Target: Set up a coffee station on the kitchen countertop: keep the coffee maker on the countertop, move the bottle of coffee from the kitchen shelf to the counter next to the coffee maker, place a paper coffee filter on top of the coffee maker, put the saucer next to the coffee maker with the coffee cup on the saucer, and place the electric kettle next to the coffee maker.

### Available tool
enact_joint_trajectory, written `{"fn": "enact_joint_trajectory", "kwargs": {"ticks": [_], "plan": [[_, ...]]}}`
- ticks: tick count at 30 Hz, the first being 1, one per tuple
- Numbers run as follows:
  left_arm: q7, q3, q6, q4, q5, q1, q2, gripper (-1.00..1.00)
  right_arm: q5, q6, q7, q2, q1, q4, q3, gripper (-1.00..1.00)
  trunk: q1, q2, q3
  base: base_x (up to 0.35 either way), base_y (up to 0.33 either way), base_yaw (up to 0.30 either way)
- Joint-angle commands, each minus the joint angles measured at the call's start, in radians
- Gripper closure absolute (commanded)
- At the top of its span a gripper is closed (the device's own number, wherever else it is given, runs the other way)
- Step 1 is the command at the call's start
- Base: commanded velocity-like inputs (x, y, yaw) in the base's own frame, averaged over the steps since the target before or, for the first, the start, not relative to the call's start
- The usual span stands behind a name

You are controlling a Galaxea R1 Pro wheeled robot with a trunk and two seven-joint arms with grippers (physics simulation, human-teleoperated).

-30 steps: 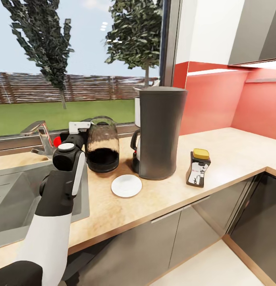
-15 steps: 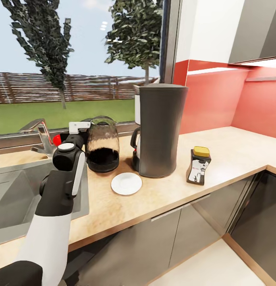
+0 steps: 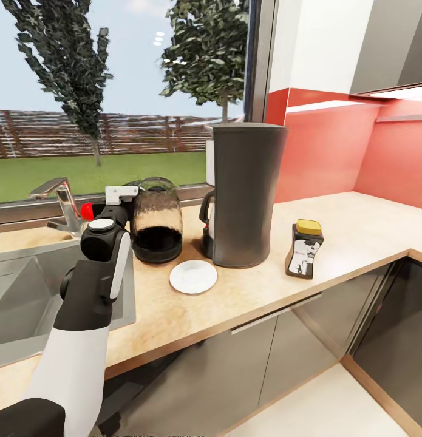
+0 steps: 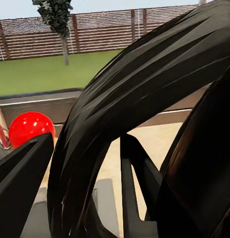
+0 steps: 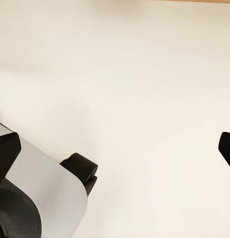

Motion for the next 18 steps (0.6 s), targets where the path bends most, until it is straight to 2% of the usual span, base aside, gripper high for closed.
{"fn": "enact_joint_trajectory", "kwargs": {"ticks": [1, 13, 18], "plan": [[0.0, -0.001, 0.007, -0.001, -0.013, -0.001, 0.0, 1.0, -0.011, -0.002, 0.003, -0.001, -0.001, 0.001, 0.006, -1.0, 0.004, -0.008, -0.004, 0.0, 0.0, 0.0], [0.0, 0.0, 0.007, -0.001, -0.013, -0.001, 0.0, 1.0, -0.011, -0.003, 0.003, -0.001, -0.001, 0.001, 0.006, -1.0, 0.004, -0.008, -0.004, 0.0, 0.0, 0.0], [0.0, 0.0, 0.007, -0.001, -0.013, -0.001, 0.0, 1.0, -0.011, -0.002, 0.003, -0.001, -0.001, 0.001, 0.006, -1.0, 0.015, -0.029, -0.014, 0.0, 0.0, 0.0]]}}
